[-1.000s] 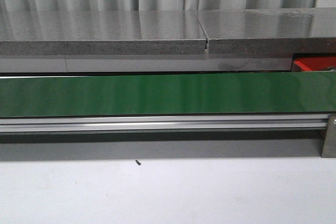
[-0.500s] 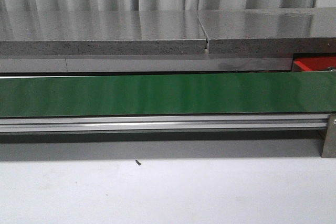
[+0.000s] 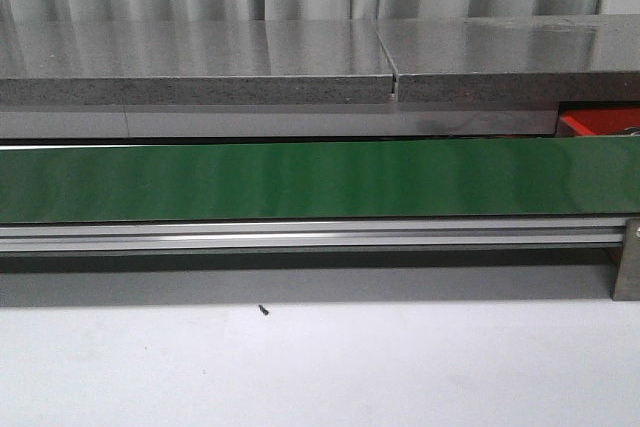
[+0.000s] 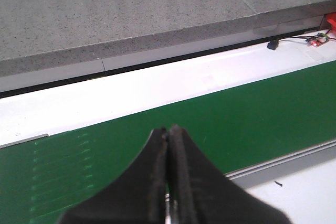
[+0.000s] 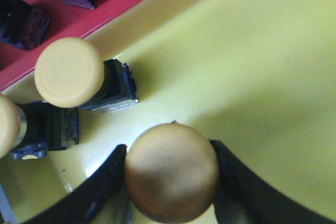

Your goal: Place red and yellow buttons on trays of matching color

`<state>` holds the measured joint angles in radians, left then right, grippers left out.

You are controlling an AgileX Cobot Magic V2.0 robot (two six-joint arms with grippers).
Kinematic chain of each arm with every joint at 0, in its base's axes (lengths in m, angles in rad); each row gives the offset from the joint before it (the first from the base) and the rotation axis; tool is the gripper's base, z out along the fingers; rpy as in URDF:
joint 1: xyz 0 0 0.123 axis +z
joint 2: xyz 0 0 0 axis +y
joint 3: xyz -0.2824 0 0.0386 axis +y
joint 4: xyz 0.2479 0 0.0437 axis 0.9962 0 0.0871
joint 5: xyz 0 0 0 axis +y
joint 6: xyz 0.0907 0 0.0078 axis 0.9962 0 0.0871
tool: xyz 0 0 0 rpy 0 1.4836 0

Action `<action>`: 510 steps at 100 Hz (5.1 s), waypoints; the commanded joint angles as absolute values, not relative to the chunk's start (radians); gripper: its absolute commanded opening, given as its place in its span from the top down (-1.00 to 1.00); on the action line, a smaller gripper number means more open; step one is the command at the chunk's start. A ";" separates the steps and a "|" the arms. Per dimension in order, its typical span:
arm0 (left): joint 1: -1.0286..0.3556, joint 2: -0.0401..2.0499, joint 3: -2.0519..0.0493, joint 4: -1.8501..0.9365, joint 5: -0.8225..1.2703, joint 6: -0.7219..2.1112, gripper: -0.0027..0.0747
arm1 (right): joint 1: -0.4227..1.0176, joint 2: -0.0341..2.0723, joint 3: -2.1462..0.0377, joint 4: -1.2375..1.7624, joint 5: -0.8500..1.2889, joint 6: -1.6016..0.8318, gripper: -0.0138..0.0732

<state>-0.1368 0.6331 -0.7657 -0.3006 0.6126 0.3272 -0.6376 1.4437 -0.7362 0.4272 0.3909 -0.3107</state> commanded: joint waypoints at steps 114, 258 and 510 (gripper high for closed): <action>-0.144 0.636 -0.791 -0.323 0.540 0.316 0.98 | -0.419 1.105 -0.761 0.433 0.347 -0.323 0.04; -0.144 0.636 -0.791 -0.323 0.538 0.316 0.98 | -0.087 0.337 -0.249 0.387 0.014 -0.334 0.95; -0.132 0.443 -0.456 -0.129 0.036 0.181 0.98 | -0.077 -0.028 0.027 -0.183 -0.023 0.175 0.95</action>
